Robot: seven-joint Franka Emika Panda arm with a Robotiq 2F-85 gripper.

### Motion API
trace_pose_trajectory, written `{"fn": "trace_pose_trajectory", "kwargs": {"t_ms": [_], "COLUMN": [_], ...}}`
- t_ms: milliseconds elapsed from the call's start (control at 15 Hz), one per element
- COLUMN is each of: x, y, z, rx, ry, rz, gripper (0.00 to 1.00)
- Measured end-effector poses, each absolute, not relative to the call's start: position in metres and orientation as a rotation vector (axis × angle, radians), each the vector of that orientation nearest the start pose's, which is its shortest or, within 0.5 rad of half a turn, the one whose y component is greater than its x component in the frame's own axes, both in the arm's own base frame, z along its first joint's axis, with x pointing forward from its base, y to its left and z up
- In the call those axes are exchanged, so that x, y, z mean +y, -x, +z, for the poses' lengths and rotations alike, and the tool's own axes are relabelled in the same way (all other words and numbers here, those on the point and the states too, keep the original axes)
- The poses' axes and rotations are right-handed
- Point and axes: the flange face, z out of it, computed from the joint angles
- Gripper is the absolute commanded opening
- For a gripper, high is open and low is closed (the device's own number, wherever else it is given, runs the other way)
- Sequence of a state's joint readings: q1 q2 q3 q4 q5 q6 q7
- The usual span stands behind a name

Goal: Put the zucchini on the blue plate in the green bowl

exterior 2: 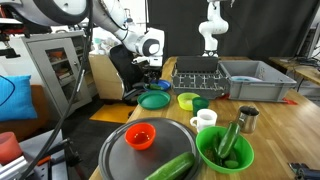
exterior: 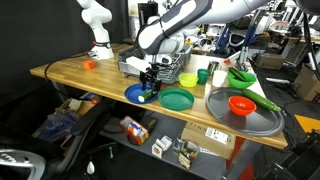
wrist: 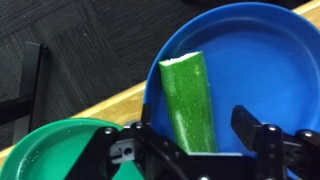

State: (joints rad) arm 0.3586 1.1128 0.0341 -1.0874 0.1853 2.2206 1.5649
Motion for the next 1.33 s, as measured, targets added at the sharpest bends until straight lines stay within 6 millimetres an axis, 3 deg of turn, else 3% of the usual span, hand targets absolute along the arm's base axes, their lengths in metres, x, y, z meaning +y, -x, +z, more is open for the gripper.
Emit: {"fn": "trace_pose_trajectory", "kwargs": {"t_ms": [333,867,1267,1333], "x": [0.293,0.295,0.311,0.31], "y": [-0.715,-0.721,-0.73,-0.73], "z": [0.13,0.144,0.211,0.22], "rx": [1.826,1.814,1.781,1.796], "ry": [2.397,2.387,2.298,2.276], "rz": [0.202,0.169,0.073,0.058], "gripper": [0.19,0.17,0.17,0.22]}}
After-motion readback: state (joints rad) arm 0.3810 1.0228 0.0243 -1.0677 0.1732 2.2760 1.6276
